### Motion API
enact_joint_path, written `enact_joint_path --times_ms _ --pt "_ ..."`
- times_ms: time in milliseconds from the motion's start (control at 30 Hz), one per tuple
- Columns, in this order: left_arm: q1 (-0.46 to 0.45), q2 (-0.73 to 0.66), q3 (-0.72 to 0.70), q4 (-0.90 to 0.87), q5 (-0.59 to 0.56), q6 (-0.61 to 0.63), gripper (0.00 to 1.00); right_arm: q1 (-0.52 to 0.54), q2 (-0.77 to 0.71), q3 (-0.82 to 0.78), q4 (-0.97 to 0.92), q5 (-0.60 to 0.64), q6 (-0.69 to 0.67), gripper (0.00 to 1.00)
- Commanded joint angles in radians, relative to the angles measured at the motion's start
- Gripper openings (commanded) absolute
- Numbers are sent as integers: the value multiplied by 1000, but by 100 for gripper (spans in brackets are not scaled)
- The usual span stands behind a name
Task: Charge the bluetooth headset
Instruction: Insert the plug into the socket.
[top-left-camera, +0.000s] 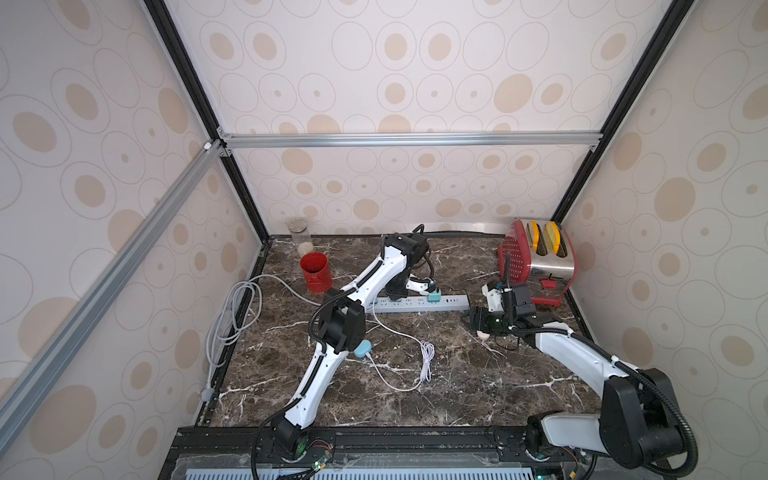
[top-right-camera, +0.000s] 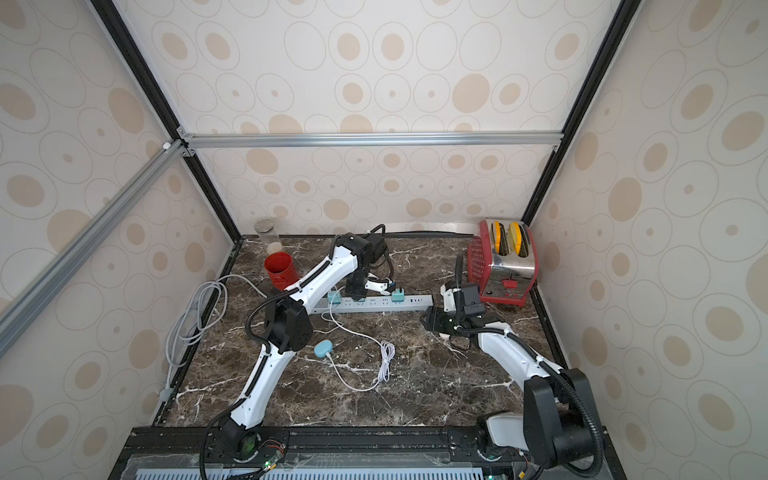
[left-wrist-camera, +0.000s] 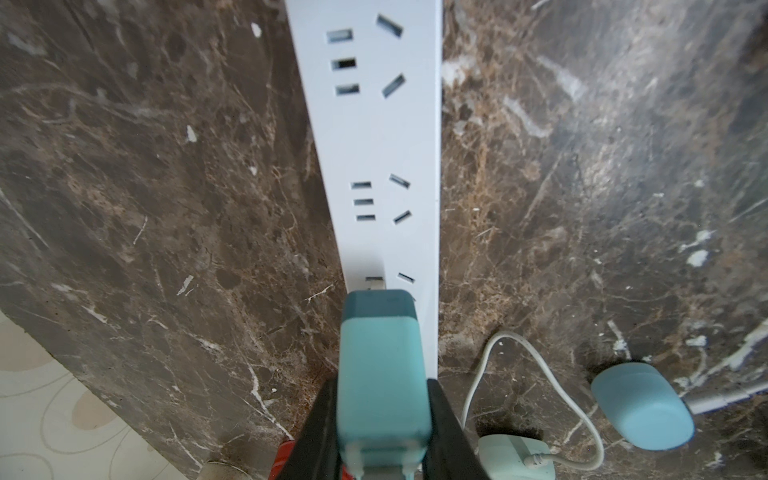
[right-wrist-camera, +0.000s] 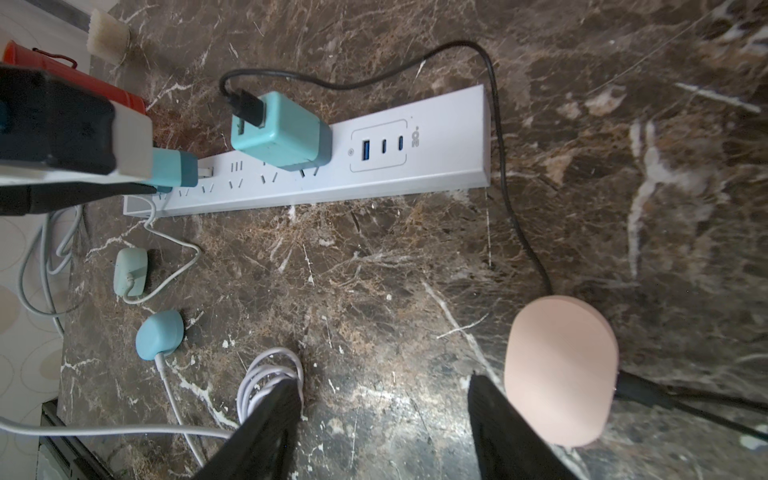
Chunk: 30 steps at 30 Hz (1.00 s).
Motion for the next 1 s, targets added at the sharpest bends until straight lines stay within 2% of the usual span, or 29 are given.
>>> enact_joint_path --times_ms 0,800,967 --pt "-7 85 -9 -62 48 12 0 -6 -21 26 -31 19 -10 68" --pt "-29 180 24 -26 96 71 0 -6 69 68 10 -25 20 67" --pt "-36 190 42 10 136 80 0 -6 87 79 18 -27 18 67"
